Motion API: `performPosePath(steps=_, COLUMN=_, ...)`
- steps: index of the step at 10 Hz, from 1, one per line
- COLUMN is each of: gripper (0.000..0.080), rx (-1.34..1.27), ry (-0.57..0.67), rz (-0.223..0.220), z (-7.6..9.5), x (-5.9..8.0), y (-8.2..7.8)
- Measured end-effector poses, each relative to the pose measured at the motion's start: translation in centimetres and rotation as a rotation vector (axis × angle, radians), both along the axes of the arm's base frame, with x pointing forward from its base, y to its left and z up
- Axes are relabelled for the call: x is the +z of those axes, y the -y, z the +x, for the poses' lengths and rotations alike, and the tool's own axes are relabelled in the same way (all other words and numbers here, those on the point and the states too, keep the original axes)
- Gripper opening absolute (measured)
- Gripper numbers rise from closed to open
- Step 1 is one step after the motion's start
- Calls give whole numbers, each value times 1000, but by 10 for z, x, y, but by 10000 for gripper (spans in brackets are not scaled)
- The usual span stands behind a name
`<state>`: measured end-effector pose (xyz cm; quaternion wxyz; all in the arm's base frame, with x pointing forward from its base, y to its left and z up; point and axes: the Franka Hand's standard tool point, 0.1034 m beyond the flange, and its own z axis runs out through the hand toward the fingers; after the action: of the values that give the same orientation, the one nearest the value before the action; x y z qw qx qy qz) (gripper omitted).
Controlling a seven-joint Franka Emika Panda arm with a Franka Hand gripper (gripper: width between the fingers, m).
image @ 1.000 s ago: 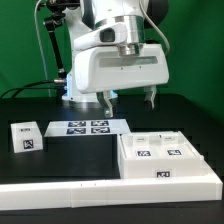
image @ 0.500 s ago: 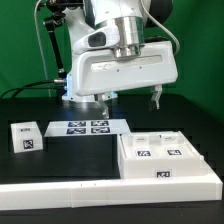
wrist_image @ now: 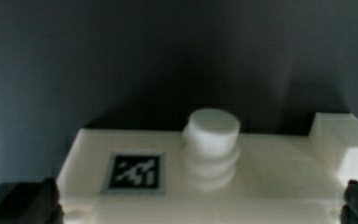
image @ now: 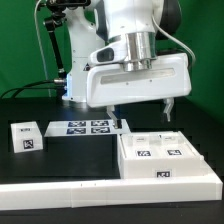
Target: Assemble cabinet
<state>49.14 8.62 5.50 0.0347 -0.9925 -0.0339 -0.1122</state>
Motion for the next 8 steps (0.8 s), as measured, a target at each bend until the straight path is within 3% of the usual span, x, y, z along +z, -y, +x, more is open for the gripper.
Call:
performPosePath(steps=2, gripper=797, rx=9, ry=43, rz=-7, z=-5, x=-11, y=-3)
performPosePath(steps=7, gripper=797, rx=7, ry=30, rz=-8, z=-7, x=-15, y=-2)
performPosePath(steps=8, gripper=797, rx=-12, ry=17, rz=-8, z=-11, x=-22, y=-2)
